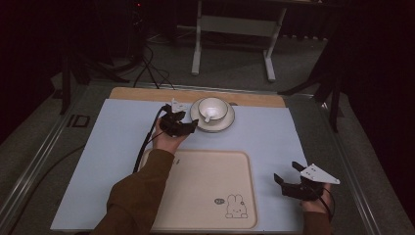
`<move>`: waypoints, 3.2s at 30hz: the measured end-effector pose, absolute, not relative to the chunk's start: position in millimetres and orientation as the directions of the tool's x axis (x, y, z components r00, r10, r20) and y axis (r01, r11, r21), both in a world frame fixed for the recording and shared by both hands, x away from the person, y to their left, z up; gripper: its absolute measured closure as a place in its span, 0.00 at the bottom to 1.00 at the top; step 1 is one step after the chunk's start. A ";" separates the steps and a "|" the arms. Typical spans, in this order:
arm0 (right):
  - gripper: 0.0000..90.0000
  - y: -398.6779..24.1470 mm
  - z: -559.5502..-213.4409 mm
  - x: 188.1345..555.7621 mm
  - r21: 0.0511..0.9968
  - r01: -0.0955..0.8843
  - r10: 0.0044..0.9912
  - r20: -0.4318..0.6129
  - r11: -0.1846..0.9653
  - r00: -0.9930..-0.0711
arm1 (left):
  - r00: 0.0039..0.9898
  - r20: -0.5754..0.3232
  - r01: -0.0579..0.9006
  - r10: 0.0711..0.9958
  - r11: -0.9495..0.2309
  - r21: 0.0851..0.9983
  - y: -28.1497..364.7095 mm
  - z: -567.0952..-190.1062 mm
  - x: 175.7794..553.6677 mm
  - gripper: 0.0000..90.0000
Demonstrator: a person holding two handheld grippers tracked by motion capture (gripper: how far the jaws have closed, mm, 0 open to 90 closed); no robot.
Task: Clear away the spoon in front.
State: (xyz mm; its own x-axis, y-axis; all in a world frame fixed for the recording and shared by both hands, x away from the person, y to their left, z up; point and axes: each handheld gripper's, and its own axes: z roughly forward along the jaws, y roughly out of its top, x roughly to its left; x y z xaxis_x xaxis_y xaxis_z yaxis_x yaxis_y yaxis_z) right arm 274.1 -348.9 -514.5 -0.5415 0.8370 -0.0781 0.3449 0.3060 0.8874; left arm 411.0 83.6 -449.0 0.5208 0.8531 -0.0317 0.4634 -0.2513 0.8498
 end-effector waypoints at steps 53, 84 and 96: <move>0.16 -349.0 -514.9 275.3 0.886 0.346 0.835 -0.076 0.307 -0.546 | 0.497 -0.016 0.528 0.868 -0.287 0.799 31.5 -484.5 460.2 0.79; 0.16 -348.9 -515.3 275.5 0.885 0.347 0.834 -0.078 0.310 -0.547 | 0.495 -0.077 0.509 0.865 -0.217 0.833 38.4 -463.6 450.9 0.83; 0.16 -349.0 -515.3 275.4 0.885 0.347 0.835 -0.078 0.309 -0.545 | 0.497 -0.079 0.492 0.864 -0.205 0.846 47.1 -448.1 444.1 0.83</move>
State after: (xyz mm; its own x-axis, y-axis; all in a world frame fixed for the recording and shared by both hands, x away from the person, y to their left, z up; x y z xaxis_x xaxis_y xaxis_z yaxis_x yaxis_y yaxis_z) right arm 275.4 -349.0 -515.3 -0.5454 0.8346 -0.0778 0.3472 0.3094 0.8853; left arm 444.1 47.1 -448.1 0.4970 0.8641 -0.0795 0.4922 -0.2053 0.8459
